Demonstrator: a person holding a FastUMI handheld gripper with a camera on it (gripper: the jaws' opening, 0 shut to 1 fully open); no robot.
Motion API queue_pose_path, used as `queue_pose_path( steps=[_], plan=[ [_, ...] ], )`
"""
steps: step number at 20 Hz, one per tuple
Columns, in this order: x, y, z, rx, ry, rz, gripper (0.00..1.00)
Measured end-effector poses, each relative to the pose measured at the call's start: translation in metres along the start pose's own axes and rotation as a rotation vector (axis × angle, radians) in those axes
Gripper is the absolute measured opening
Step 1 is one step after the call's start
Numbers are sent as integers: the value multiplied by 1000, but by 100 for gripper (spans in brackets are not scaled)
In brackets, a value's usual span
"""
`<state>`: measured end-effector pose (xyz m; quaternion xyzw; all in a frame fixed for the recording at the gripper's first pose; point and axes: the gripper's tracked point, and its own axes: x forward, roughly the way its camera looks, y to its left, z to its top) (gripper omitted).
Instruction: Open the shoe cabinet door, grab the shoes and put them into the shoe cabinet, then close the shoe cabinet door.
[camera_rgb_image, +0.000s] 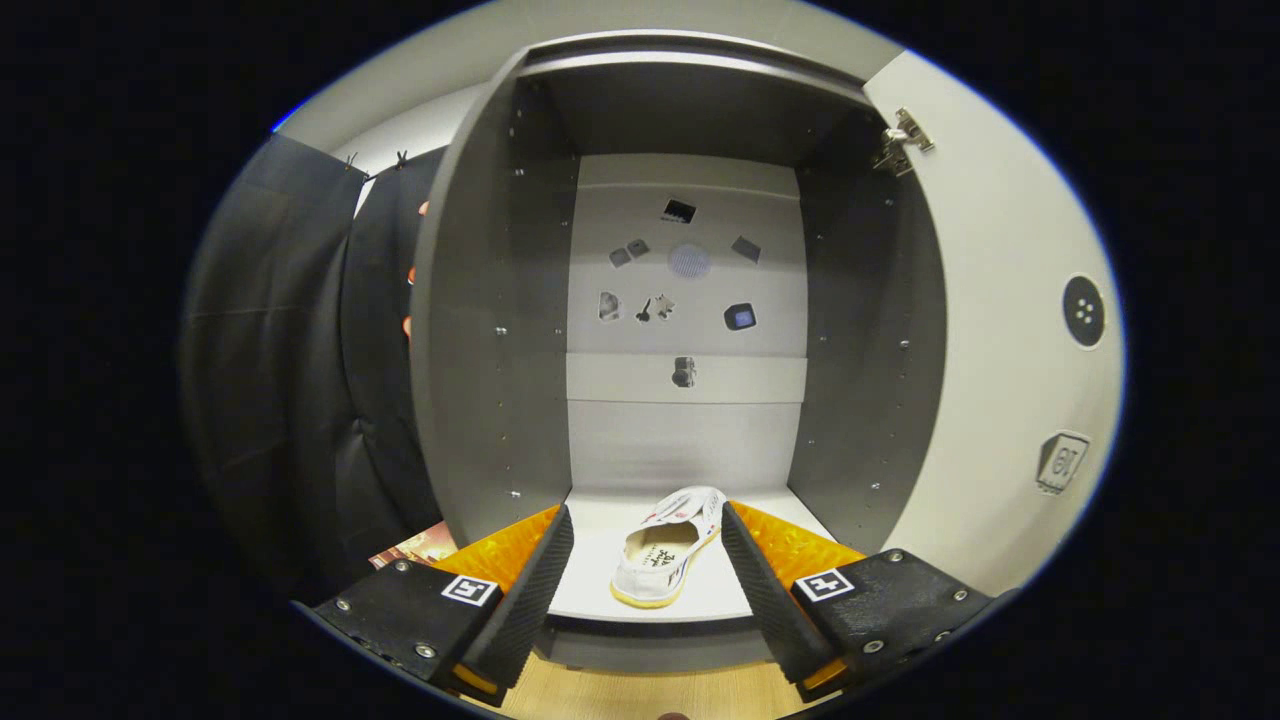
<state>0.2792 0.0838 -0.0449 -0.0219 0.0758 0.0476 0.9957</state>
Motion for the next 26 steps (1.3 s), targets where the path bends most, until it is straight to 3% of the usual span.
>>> queue_pose_path(
  steps=[13,26],
  plan=[
    [-109,-4,21,47,-41,-13,93],
    [-234,-33,13,92,-51,-56,93]
  ],
)
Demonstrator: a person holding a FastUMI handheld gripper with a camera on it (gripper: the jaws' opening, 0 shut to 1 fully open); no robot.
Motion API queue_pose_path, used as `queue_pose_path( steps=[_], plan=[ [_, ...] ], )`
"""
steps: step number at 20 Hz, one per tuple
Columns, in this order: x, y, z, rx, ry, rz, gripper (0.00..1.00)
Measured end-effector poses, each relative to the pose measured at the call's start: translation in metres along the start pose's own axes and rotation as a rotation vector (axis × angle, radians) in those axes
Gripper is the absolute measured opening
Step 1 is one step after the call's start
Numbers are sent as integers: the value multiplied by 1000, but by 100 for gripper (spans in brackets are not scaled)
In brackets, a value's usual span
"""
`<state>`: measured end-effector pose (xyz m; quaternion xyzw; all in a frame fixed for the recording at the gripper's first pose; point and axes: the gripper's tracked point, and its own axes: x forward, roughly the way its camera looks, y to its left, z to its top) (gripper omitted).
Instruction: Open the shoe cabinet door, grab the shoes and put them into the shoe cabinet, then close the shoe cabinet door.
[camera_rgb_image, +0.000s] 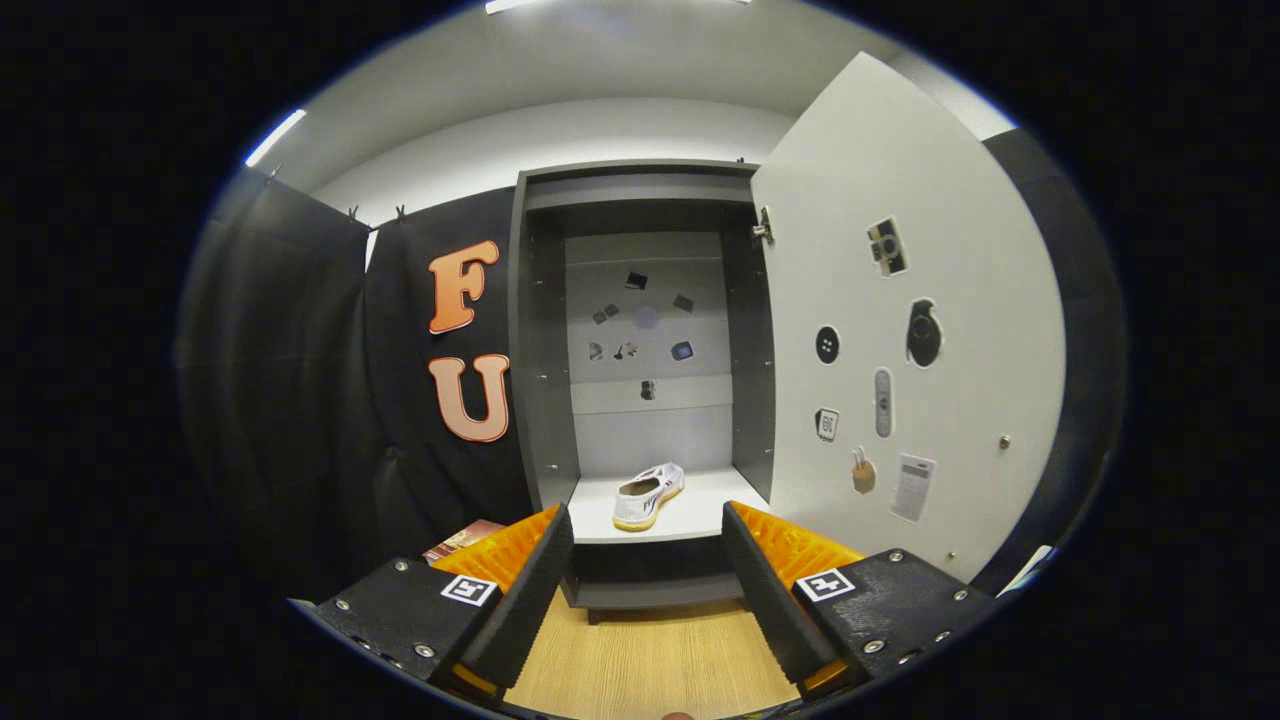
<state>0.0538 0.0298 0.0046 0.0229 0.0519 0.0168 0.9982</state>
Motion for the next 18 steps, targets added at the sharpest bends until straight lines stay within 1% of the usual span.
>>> queue_pose_path(
  steps=[4,10,14,16,18],
  plan=[
    [-41,-40,0,9,-6,-53,93],
    [-94,-132,3,14,-43,-185,93],
    [-108,-196,6,32,-57,-229,93],
    [-104,-222,5,30,-54,-228,93],
    [-93,-241,2,29,-49,-209,93]
  ],
)
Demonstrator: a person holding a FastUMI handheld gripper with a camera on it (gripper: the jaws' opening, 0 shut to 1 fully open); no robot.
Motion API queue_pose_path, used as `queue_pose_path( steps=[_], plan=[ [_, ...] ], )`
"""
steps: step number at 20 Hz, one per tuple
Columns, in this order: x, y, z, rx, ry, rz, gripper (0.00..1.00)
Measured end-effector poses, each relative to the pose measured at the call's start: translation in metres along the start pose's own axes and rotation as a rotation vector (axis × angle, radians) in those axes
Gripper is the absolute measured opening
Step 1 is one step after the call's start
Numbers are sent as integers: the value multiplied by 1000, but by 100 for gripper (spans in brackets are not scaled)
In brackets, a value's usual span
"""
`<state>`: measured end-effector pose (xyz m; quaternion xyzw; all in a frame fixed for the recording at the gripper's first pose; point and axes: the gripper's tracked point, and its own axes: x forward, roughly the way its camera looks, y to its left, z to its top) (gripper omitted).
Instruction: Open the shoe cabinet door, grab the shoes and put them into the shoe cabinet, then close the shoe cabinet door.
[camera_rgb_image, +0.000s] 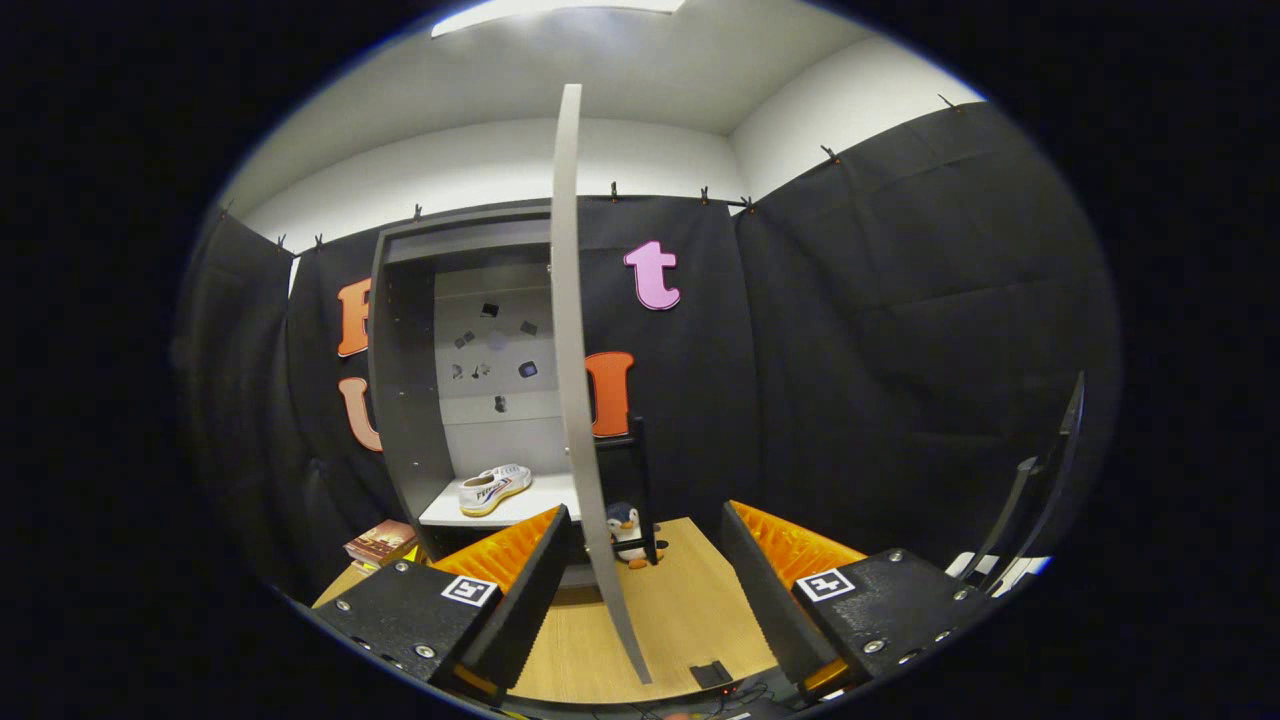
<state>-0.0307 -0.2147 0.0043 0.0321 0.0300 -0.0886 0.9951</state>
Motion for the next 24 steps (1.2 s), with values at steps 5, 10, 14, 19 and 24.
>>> queue_pose_path(
  steps=[5,10,14,19,24],
  plan=[
    [45,-16,-12,4,20,88,93],
    [70,-11,-16,5,27,168,93],
    [72,-7,-15,7,23,189,91],
    [66,6,-14,-6,20,207,90],
    [63,48,-20,-29,19,268,90]
  ],
)
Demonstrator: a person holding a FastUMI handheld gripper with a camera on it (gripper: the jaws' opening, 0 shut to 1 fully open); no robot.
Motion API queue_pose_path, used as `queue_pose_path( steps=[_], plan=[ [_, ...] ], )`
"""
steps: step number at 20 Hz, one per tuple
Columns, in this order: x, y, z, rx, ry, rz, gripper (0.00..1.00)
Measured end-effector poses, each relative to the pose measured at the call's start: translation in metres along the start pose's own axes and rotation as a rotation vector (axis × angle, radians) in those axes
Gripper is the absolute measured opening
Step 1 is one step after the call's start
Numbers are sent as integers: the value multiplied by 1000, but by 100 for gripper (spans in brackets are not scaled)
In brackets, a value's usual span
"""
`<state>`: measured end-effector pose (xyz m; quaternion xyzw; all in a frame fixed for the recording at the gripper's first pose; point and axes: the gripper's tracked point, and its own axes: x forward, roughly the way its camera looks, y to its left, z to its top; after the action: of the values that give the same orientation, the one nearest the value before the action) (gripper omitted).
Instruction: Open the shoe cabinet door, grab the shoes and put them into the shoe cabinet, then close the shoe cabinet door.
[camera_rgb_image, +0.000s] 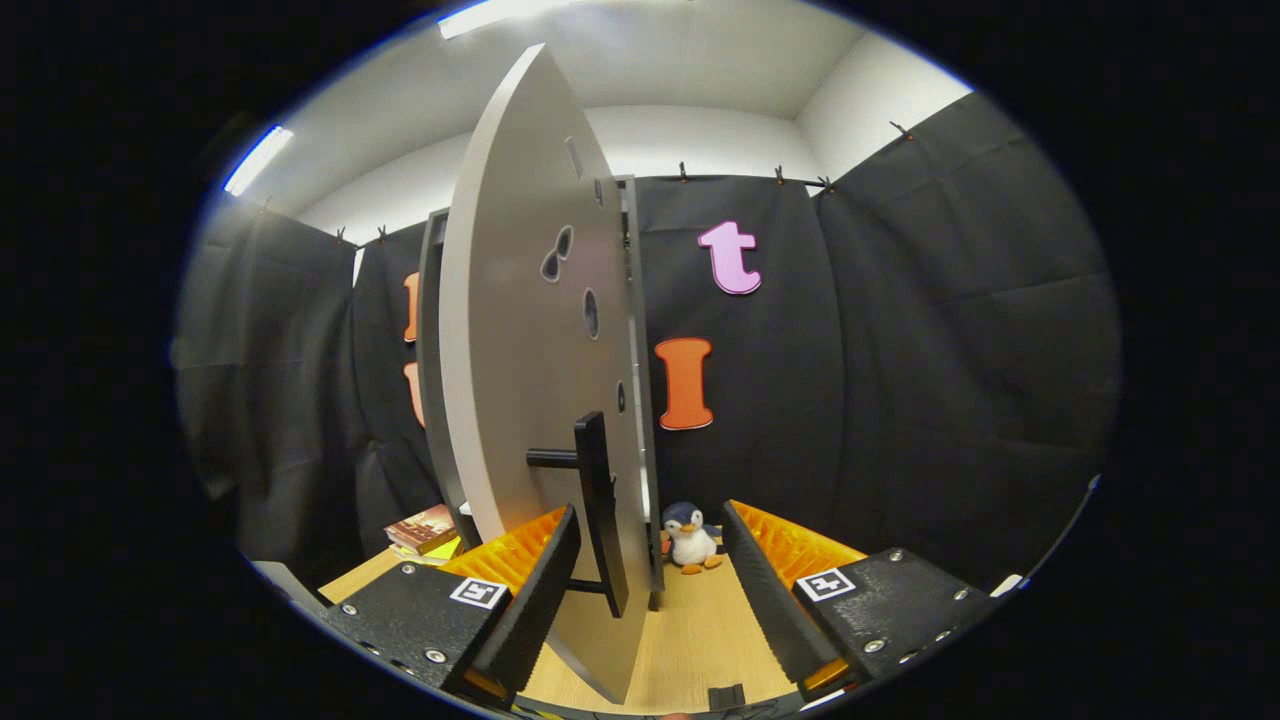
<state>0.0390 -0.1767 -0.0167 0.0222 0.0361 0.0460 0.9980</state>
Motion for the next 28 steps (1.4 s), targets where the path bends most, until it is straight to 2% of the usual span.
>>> queue_pose_path(
  steps=[9,28],
  plan=[
    [16,59,2,-4,-7,109,90],
    [31,83,-2,8,-3,248,93]
  ],
)
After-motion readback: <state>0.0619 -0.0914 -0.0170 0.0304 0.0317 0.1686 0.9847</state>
